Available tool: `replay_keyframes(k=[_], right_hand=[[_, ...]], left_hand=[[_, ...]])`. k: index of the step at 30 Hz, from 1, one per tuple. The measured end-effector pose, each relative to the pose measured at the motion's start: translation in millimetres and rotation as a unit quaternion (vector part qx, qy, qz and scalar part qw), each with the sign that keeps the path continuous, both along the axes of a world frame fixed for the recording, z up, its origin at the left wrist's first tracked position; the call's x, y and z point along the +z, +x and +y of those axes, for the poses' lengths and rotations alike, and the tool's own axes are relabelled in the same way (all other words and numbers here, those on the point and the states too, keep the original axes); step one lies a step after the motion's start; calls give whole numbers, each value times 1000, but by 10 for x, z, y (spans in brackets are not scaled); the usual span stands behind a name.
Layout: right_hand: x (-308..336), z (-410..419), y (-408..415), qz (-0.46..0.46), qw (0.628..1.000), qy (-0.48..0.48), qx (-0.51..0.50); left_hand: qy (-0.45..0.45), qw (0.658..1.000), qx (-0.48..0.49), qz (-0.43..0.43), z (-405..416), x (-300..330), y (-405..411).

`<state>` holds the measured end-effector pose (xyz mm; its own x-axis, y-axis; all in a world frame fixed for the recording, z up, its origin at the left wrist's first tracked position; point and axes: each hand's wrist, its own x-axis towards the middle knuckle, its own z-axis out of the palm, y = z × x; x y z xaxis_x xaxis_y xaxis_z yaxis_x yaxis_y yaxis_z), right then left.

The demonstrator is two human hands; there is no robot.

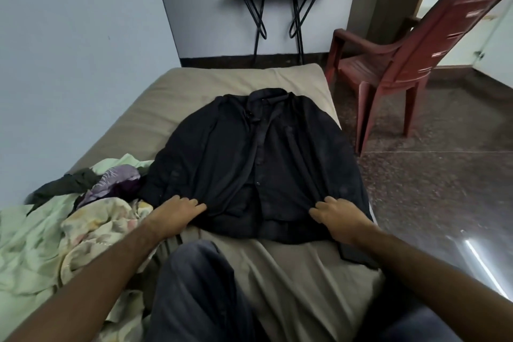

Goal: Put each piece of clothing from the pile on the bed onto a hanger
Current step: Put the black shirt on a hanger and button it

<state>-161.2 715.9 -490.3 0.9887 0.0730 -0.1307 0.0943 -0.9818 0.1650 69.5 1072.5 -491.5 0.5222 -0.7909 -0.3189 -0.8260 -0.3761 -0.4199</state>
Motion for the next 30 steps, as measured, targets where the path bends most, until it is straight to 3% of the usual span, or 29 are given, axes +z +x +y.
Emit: replay_keyframes(k=[5,11,13,15,18,20,23,26,30], right_hand=[[287,-132,-17,154,981,28,-113],[411,-118,62,205,971,57,-109],[407,-17,75,165,982,0,-97],[332,161,141,47,997,-4,-69],[136,599,381,-13,980,197,-36],[-58,918,605,7,972,235,-28],[-302,1285,887,0,979,197,-60],[-467,1365,1038,-71,979,167,-92],[-486,1191,1094,-104,975,190,-42]], left_hand=[[22,999,-33,-15,75,34,58],[50,993,-14,104,183,225,165],[57,989,6,138,169,248,190],[23,988,19,150,108,224,191],[-19,984,47,172,76,83,171],[-14,983,55,176,107,1,171],[-30,990,40,133,174,-44,172],[-45,997,7,66,213,-53,123],[-75,997,-13,3,369,-59,132]])
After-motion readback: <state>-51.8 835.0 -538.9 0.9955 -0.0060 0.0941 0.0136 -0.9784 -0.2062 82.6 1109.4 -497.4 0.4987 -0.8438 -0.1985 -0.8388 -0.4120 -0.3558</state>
